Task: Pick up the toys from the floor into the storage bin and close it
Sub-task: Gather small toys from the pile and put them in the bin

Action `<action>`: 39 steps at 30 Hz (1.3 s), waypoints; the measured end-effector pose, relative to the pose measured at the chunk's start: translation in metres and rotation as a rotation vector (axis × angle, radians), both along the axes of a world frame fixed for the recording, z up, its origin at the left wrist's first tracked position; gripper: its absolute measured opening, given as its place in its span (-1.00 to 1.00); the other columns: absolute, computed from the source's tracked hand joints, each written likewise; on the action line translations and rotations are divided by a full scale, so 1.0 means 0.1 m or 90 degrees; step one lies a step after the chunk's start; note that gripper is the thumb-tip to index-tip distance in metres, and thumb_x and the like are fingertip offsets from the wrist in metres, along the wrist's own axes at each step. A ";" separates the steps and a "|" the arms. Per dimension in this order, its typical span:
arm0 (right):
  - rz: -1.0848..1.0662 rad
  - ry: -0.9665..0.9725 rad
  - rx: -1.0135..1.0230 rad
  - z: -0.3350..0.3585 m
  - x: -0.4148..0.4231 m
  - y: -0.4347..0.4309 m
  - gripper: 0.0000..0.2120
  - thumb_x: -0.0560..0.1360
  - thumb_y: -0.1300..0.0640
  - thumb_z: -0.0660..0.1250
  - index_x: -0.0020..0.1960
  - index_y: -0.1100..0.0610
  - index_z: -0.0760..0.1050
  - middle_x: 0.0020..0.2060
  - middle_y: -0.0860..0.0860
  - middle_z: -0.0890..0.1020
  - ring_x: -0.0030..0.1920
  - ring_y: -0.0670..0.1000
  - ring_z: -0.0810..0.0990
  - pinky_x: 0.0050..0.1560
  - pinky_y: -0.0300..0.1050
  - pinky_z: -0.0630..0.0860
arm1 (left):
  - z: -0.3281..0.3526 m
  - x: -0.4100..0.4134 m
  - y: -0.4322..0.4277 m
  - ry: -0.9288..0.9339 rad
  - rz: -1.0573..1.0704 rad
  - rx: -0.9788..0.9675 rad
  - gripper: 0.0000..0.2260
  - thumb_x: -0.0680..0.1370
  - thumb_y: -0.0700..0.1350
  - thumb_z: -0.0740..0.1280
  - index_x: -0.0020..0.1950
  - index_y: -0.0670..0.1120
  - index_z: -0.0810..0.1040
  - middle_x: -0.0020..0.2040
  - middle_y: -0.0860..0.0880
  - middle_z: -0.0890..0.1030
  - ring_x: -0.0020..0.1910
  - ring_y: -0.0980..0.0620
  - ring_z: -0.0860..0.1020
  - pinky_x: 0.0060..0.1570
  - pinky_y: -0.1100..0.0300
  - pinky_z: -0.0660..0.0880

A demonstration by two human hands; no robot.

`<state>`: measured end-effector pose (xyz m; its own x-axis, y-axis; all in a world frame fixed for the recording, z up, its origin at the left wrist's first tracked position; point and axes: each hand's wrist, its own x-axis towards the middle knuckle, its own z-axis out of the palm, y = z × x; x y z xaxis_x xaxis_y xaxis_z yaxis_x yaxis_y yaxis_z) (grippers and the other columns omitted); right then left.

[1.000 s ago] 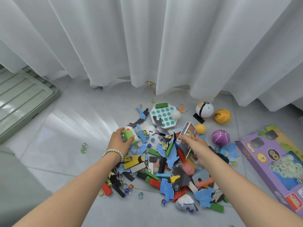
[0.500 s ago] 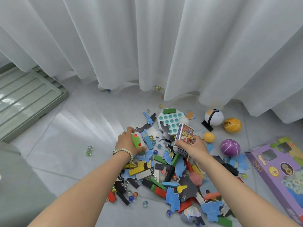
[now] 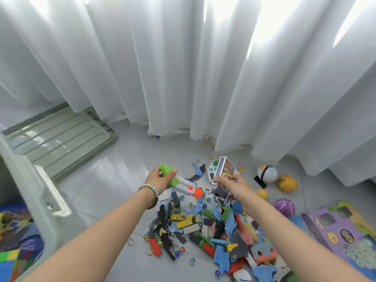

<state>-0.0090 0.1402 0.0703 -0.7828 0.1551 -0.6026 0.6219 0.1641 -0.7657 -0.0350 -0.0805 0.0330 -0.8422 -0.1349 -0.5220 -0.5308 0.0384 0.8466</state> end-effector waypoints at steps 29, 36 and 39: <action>0.268 -0.188 -0.232 0.52 1.00 -4.35 -0.56 0.52 0.02 0.31 0.33 0.20 0.38 0.25 0.16 0.52 0.22 0.14 0.52 0.11 -0.04 0.52 | 0.71 2.33 -3.85 -0.030 0.630 0.247 -0.79 0.61 -0.16 0.20 0.18 -0.26 0.34 0.26 -0.33 0.46 0.03 -0.16 0.52 0.07 0.01 0.52; 0.508 -0.011 0.000 0.58 0.90 -4.18 -0.48 0.52 -0.05 0.29 0.42 0.09 0.31 0.38 0.03 0.39 0.34 0.01 0.39 0.30 -0.11 0.34 | 0.69 2.17 -3.84 -0.133 0.341 -0.138 -0.44 0.58 0.06 0.21 0.50 -0.12 0.13 0.43 -0.14 0.34 0.36 -0.14 0.37 0.36 0.02 0.30; 0.568 0.048 0.046 0.82 0.90 -4.10 -0.46 0.54 -0.01 0.29 0.45 0.12 0.26 0.40 0.03 0.36 0.37 -0.01 0.36 0.21 -0.24 0.30 | 0.89 2.14 -3.73 -0.092 0.251 -0.229 -0.46 0.60 -0.01 0.20 0.51 -0.13 0.11 0.48 -0.13 0.26 0.42 -0.11 0.30 0.39 0.07 0.26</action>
